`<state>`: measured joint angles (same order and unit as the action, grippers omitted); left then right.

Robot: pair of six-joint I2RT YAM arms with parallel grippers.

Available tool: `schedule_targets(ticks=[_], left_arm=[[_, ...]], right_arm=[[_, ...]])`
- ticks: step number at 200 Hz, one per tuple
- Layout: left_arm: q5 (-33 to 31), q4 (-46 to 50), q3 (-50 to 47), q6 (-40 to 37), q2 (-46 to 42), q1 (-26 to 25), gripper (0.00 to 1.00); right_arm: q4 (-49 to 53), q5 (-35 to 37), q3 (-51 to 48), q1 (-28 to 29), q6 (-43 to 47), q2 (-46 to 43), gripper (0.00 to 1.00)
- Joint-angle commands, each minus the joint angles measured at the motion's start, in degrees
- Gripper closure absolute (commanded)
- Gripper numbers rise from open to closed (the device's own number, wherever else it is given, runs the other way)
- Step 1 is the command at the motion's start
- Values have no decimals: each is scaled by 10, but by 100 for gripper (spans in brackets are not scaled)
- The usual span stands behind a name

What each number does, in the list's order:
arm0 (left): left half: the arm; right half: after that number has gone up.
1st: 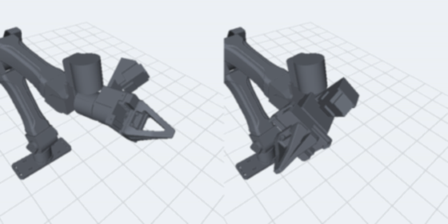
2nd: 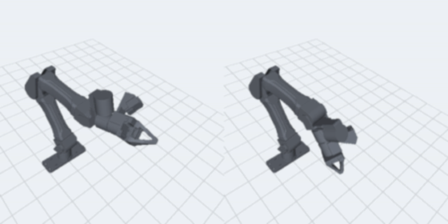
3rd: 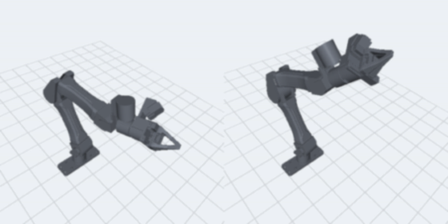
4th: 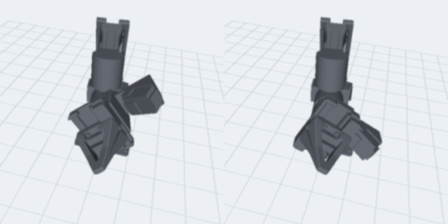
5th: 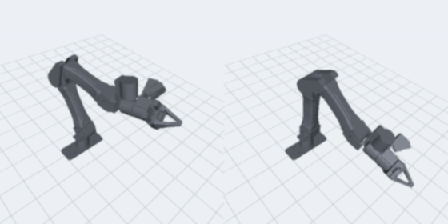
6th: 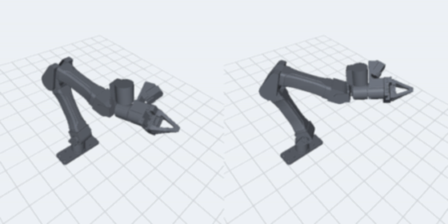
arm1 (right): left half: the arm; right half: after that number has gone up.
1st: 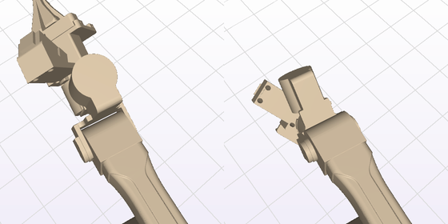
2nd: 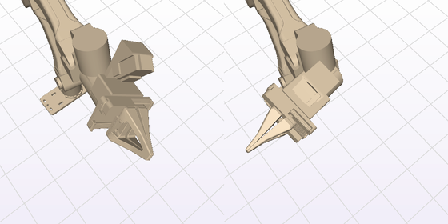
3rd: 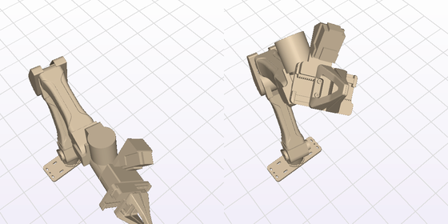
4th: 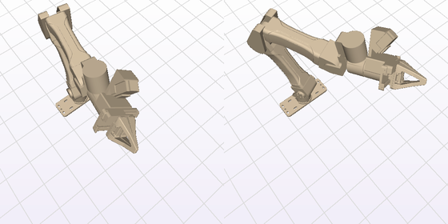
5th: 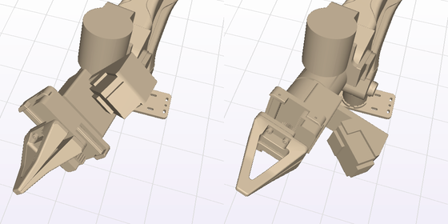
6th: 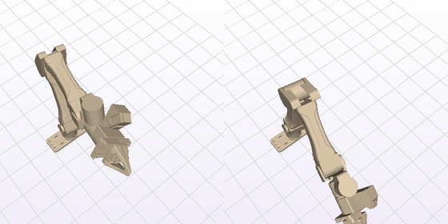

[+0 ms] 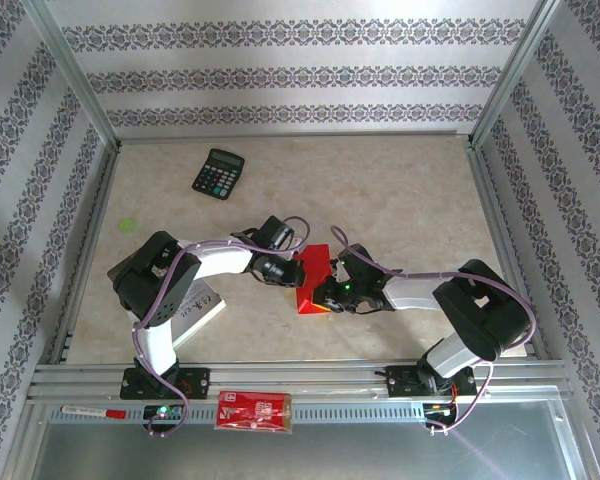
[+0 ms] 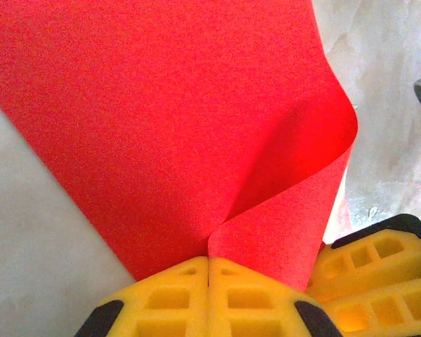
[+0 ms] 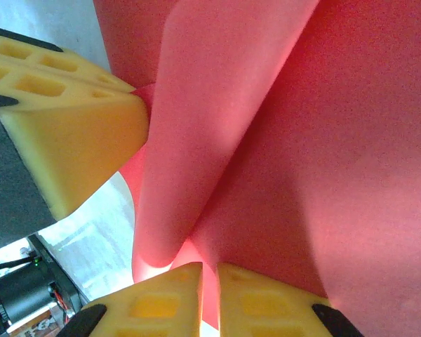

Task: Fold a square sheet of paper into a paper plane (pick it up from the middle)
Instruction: Fold the triangle a second time at the center of the table.

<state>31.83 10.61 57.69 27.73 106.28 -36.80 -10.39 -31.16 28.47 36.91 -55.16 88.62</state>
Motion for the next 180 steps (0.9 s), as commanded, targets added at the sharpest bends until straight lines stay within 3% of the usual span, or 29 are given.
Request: schedule_targets(ticks=[1,180], left_arm=[[-7,28,15,-4,16,-4,100],[19,26,20,-3,11,2,99]], right_arm=[[24,17,-11,-1,14,18,86],[26,18,-9,-1,16,23,86]])
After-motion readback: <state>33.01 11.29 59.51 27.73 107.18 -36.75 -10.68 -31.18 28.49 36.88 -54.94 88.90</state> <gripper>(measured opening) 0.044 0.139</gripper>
